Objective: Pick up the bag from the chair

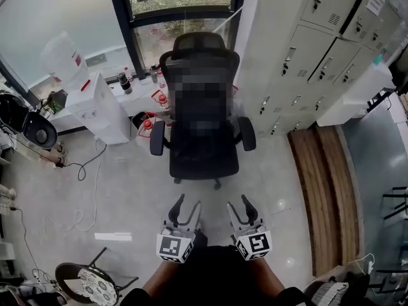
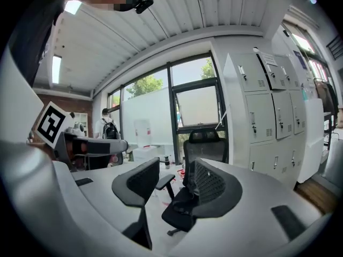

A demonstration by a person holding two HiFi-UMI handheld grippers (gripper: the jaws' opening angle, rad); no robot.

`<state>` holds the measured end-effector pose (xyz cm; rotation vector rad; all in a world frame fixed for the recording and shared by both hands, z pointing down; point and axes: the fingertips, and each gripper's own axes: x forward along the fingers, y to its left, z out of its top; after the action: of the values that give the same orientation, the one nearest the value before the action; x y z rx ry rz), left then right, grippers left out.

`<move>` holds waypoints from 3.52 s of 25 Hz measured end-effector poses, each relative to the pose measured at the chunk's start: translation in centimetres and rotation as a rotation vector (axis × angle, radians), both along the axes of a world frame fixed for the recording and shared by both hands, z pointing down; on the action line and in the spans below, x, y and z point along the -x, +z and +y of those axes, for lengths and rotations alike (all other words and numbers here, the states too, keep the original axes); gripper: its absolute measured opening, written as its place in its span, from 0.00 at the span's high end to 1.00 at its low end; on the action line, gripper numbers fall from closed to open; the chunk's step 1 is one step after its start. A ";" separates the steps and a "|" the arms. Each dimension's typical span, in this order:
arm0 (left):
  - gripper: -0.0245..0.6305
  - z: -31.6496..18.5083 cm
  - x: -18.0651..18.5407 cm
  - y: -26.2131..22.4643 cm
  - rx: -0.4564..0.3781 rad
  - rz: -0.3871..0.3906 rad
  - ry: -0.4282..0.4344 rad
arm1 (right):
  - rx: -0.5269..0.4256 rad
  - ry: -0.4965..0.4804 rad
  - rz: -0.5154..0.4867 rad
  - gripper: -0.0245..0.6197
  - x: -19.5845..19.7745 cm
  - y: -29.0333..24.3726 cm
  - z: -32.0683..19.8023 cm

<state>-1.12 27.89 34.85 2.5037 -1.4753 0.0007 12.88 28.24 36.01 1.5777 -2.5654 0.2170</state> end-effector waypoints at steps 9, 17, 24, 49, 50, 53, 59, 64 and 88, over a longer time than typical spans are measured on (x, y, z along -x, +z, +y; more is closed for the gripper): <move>0.68 -6.6 2.5 2.3 0.056 -0.009 -0.007 | 0.026 0.011 0.029 0.68 1.8 0.9 -7.6; 0.68 -13.5 2.3 3.0 0.051 -0.035 -0.068 | 0.035 -0.050 0.006 0.68 1.3 2.5 -15.0; 0.66 -20.5 -0.4 2.5 0.062 -0.068 -0.129 | 0.032 -0.137 -0.029 0.68 -0.1 2.3 -23.0; 0.63 -42.4 3.5 10.6 0.232 -0.073 -0.150 | 0.294 -0.194 0.149 0.63 0.9 12.7 -44.6; 0.63 -43.7 3.6 11.7 0.243 -0.082 -0.145 | 0.307 -0.197 0.159 0.63 1.0 13.6 -45.9; 0.63 -47.4 4.1 15.7 0.280 -0.112 -0.139 | 0.342 -0.193 0.195 0.63 0.7 17.1 -49.6; 0.62 -50.6 4.8 23.3 0.396 -0.202 -0.091 | 0.470 -0.222 0.339 0.62 -0.2 23.5 -53.0; 0.59 -53.2 5.1 30.5 0.505 -0.273 -0.081 | 0.586 -0.228 0.493 0.60 -2.2 29.8 -55.4; 0.57 -56.4 3.8 52.7 0.812 -0.356 -0.019 | 0.927 -0.374 0.954 0.59 -8.9 50.8 -58.9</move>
<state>-4.95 -28.49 87.55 1.8651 -1.2495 0.8901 21.76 -30.61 86.79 0.5917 -1.5551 0.4036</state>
